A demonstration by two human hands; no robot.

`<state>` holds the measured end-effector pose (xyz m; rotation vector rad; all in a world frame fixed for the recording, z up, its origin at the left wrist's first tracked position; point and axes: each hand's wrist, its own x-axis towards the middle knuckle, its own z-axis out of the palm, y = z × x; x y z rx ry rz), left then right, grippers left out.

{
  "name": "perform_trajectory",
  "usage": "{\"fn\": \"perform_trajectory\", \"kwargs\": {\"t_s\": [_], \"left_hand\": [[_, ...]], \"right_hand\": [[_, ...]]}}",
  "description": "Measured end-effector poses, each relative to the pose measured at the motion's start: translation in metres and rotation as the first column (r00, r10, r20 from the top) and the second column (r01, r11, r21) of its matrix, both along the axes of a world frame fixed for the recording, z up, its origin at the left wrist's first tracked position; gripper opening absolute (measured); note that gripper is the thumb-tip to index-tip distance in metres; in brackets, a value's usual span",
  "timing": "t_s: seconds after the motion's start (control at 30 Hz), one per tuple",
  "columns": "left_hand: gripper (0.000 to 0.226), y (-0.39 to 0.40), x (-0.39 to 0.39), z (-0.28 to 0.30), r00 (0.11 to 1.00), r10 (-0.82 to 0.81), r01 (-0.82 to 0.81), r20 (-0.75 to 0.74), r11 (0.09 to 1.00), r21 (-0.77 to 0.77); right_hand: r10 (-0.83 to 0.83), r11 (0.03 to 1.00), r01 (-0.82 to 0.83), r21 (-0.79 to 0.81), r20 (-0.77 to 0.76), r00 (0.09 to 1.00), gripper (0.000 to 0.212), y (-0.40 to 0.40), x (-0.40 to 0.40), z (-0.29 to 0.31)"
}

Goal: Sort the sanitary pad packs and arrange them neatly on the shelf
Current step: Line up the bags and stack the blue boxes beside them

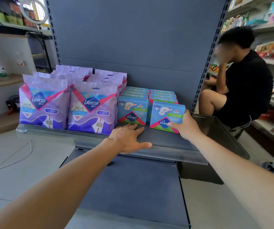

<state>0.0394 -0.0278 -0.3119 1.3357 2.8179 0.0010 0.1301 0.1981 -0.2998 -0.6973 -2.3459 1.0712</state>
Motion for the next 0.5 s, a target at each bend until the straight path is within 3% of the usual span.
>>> {"fn": "perform_trajectory", "kwargs": {"t_s": [0.17, 0.5], "left_hand": [[0.092, -0.001, 0.001, 0.001, 1.000, 0.001, -0.001, 0.010, 1.000, 0.002], [0.091, -0.001, 0.003, 0.002, 1.000, 0.000, 0.000, 0.009, 1.000, -0.008]], "right_hand": [[-0.075, 0.986, 0.075, 0.148, -0.007, 0.997, 0.055, -0.004, -0.019, -0.009], [-0.085, 0.988, 0.075, 0.132, 0.073, 0.994, 0.057, -0.007, -0.025, -0.003]]}}
